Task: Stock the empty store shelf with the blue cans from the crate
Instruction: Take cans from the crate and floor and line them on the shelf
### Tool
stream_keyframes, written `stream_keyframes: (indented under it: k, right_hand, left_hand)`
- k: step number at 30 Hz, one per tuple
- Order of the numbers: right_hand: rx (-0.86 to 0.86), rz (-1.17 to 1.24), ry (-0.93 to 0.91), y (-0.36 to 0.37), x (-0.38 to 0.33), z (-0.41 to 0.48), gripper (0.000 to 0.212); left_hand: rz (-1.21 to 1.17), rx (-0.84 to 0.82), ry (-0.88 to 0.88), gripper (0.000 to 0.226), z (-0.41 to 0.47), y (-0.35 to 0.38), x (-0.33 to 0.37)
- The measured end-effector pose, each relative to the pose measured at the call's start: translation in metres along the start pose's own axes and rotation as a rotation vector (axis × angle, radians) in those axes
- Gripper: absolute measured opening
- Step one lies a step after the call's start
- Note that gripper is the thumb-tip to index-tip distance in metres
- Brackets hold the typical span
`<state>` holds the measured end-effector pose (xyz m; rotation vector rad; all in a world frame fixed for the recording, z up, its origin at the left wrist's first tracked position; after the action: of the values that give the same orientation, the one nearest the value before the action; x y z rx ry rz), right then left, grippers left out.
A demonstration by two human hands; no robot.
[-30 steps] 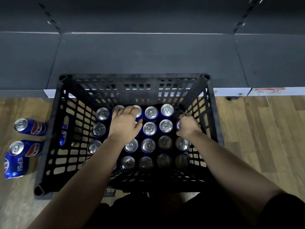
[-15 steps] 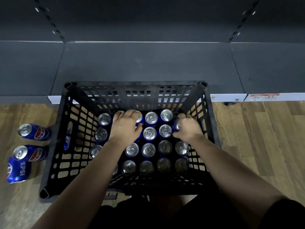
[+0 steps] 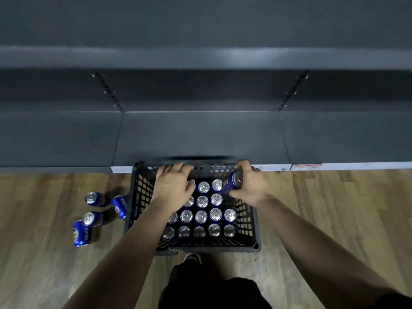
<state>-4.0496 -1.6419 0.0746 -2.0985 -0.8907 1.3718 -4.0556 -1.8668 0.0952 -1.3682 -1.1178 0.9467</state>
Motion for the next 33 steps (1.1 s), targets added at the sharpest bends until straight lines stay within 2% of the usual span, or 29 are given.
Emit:
stream_keyframes:
  k: [8,16,24,33]
  right_hand:
    - [0.049,0.089,-0.150,-0.162,-0.144,-0.078,0.070]
    - [0.213,0.131,-0.390,-0.292,-0.277,-0.121,0.061]
    - [0.318,0.150,-0.556,-0.369,-0.383,-0.136,0.055]
    - [0.410,0.173,-0.648,-0.434,-0.462,-0.123,0.050]
  left_hand:
    - [-0.006,0.130,0.039,0.040,-0.010,-0.215,0.016]
    - [0.023,0.347,0.092,0.038,0.009,-0.386,0.019]
    - [0.066,0.529,0.109,0.038,0.035,-0.497,-0.006]
    - [0.122,0.590,0.053,0.038,0.072,-0.548,-0.038]
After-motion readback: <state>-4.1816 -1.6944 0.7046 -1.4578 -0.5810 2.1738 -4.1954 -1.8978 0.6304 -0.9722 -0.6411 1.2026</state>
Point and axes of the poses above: each hand's wrist, its own z-axis towards the middle knuckle, its own y-axis out of the palm, x = y × z, the point moved 3 cm from there along z, towards the middle knuckle, and after that the axes turned 14 degrees about z, right-handed, at the moved point
